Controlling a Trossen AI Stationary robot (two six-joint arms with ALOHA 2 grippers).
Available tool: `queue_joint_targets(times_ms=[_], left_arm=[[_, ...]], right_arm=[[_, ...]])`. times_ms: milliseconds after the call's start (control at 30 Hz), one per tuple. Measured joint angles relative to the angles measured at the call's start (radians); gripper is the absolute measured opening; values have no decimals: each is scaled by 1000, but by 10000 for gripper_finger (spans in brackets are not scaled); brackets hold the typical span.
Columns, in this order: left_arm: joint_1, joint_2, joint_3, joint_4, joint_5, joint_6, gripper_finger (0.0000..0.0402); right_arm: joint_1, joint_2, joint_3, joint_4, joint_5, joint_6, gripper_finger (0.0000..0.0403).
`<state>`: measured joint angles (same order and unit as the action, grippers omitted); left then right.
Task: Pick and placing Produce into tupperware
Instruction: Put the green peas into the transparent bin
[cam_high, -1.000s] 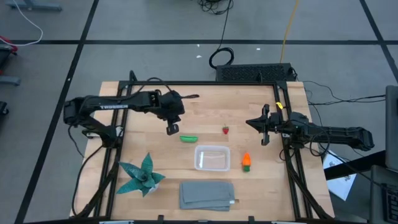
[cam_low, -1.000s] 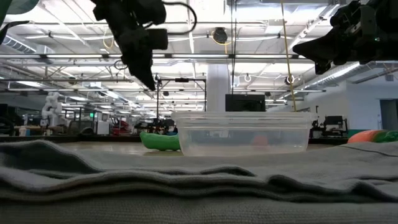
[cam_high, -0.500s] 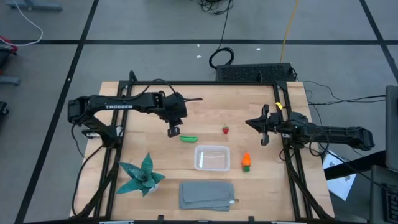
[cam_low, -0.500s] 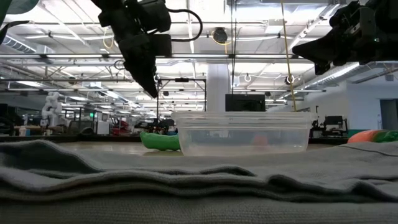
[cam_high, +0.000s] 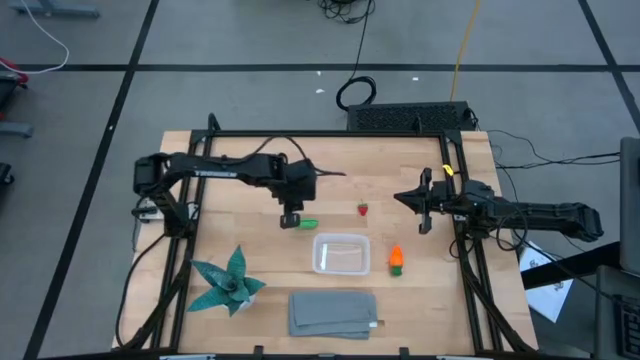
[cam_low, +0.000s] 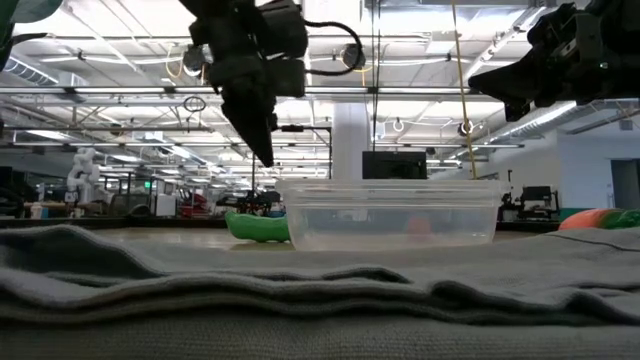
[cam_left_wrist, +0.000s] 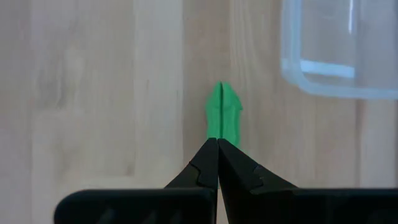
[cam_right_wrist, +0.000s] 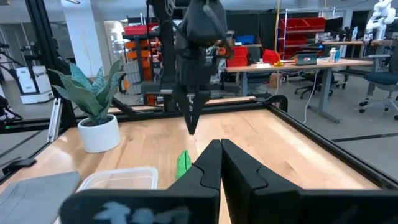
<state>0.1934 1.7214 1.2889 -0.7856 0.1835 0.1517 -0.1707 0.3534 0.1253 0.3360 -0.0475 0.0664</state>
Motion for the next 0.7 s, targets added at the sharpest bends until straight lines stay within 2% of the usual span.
queue_joint_targets(times_ms=[267,433,533,700], left_arm=[[-25,45,13,-31,-77,54,8],[-26,44,13,-22,-80,56,16],[-26,44,13,-21,-80,47,42],[-26,44,13,-13,-80,20,112]], right_arm=[[0,1,0,-12,0,0,0],[0,1,0,-12,0,0,0],[0,1,0,-12,0,0,0],[0,1,0,-12,0,1,0]])
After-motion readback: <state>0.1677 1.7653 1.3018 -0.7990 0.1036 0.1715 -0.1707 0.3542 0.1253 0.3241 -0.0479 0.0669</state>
